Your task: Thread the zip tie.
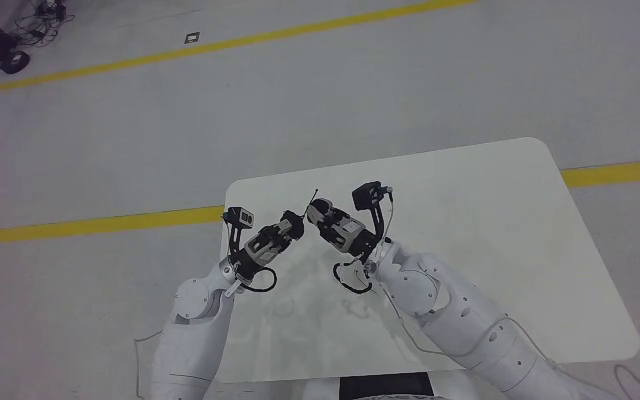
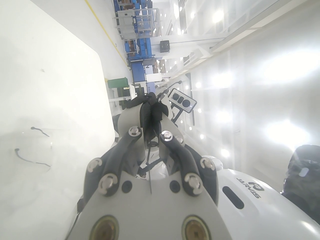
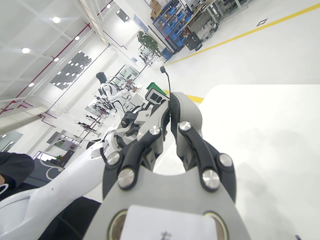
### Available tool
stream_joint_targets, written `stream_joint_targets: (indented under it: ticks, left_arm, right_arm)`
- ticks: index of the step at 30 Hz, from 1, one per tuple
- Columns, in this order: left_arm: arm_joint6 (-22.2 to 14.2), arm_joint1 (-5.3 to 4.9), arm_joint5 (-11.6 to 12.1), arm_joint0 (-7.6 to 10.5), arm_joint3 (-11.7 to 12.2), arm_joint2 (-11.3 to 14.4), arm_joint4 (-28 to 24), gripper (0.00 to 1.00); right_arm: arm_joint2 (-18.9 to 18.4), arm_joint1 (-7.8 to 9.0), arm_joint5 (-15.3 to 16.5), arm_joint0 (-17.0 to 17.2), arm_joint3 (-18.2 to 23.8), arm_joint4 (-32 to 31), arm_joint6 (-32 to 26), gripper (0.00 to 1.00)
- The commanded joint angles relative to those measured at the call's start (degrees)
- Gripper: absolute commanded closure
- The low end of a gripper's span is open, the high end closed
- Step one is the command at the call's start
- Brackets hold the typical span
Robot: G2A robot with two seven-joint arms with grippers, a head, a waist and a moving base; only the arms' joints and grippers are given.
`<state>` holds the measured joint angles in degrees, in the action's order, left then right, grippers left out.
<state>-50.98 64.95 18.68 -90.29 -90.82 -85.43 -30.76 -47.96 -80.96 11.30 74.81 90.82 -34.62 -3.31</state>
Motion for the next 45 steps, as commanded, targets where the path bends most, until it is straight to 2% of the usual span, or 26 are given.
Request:
stream_joint_targets:
  ticks: [1,21,22,23,24,30,33,37,40,42,43,44,45]
  left_arm:
    - [0.0,-0.06,0.0,0.0,0.0,0.1,-0.1,1.0]
    - [0.2,-0.7,0.2,-0.02,0.0,0.6,-0.7,1.0]
    - [0.3,-0.72,0.3,-0.02,0.0,0.7,-0.7,1.0]
    - [0.4,-0.76,0.3,-0.02,0.0,0.6,-0.8,1.0]
    - [0.4,-0.79,0.3,0.0,0.0,0.6,-0.8,1.0]
    - [1.3,-0.92,-0.1,0.17,0.2,0.3,-2.5,1.0]
    - [1.5,-0.93,-1.3,0.18,-0.1,0.0,-5.1,1.0]
    - [1.0,-0.88,-5.3,0.09,-0.5,-0.3,-12.4,1.0]
    - [0.6,-0.82,-8.9,0.02,-0.8,-0.7,-18.1,1.0]
    - [0.4,-0.75,-12.5,-0.15,-0.8,-0.8,-23.0,1.0]
    - [0.3,-0.77,-13.8,-0.08,-0.9,-0.9,-24.1,1.0]
    - [-0.5,-1.07,-13.8,0.28,-1.0,-1.5,-20.8,1.0]
    - [-0.5,-1.07,-13.8,0.28,-1.0,-1.5,-20.8,1.0]
  right_arm:
    - [0.0,-0.03,0.0,0.0,0.0,-0.2,-0.1,1.0]
    - [0.3,-0.46,-0.2,0.0,-0.9,-2.2,-1.9,1.0]
    - [0.2,-0.47,-0.2,0.0,-0.9,-2.0,-1.9,0.83]
    - [0.1,-0.48,-0.3,0.1,-0.9,-1.9,-2.0,0.52]
    - [-0.1,-0.48,-0.5,0.2,-0.8,-1.8,-2.0,0.0]
    - [-2.0,-0.27,-1.3,1.5,0.1,-2.4,0.6,0.0]
    - [-2.9,-0.05,-1.7,2.3,0.2,-4.1,1.7,0.0]
    - [-3.2,0.17,-2.6,2.6,0.4,-9.2,3.3,0.0]
    - [-2.9,0.12,-2.0,2.6,0.1,-11.6,5.5,0.0]
    - [-2.4,0.03,-1.7,2.2,-0.4,-13.9,6.7,0.0]
    - [-2.1,-0.04,-2.1,2.1,-0.7,-14.7,7.4,0.0]
    - [-1.8,-0.15,-2.4,2.1,-1.2,-14.6,7.4,0.0]
    - [-1.8,-0.15,-2.4,2.1,-1.2,-14.6,7.4,0.0]
